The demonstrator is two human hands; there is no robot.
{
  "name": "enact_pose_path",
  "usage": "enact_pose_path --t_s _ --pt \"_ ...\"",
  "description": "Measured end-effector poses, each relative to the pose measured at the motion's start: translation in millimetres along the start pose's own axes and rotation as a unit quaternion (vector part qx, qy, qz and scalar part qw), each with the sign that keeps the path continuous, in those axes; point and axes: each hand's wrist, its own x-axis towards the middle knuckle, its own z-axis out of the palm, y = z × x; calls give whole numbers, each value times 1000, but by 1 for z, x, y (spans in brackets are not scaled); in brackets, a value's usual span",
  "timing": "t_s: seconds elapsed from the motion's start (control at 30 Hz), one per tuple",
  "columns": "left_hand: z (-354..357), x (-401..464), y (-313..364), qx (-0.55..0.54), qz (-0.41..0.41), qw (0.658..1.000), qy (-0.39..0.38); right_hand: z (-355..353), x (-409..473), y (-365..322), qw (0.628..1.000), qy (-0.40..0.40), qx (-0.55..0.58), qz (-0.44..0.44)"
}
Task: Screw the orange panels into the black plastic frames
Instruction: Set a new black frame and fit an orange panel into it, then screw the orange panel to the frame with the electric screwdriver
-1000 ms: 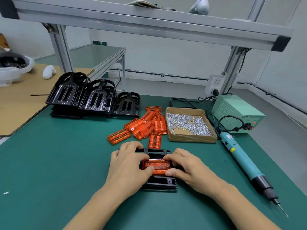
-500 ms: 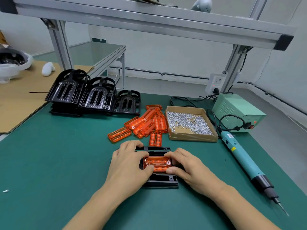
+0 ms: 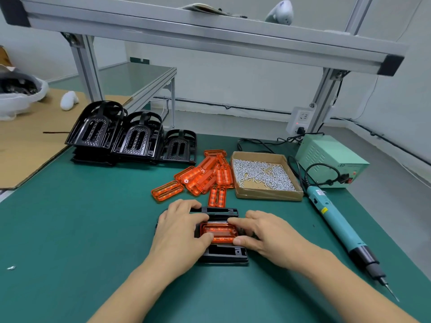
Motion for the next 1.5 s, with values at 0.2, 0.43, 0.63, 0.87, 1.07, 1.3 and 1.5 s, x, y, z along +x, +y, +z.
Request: enact_pose_path --t_s 0.2,0.43,0.63,0.87,1.07,1.3,1.5 --pt "1 -1 0 0 -4 1000 10 6 -6 2 992 49 117 26" --pt "0 0 2 10 -9 1000 -4 -9 -28 14 977 136 138 85" --pt "-6 9 10 38 19 998 48 -43 -71 68 901 104 -85 412" --pt "1 68 41 -5 61 997 45 -43 -86 98 876 -19 -28 482" --pt "20 125 57 -4 41 999 -6 -43 -86 100 878 16 69 473" --pt "38 157 75 13 46 996 -72 -49 -104 104 805 220 358 419" --pt "62 145 86 -50 102 978 -177 -68 -93 96 693 380 548 275"
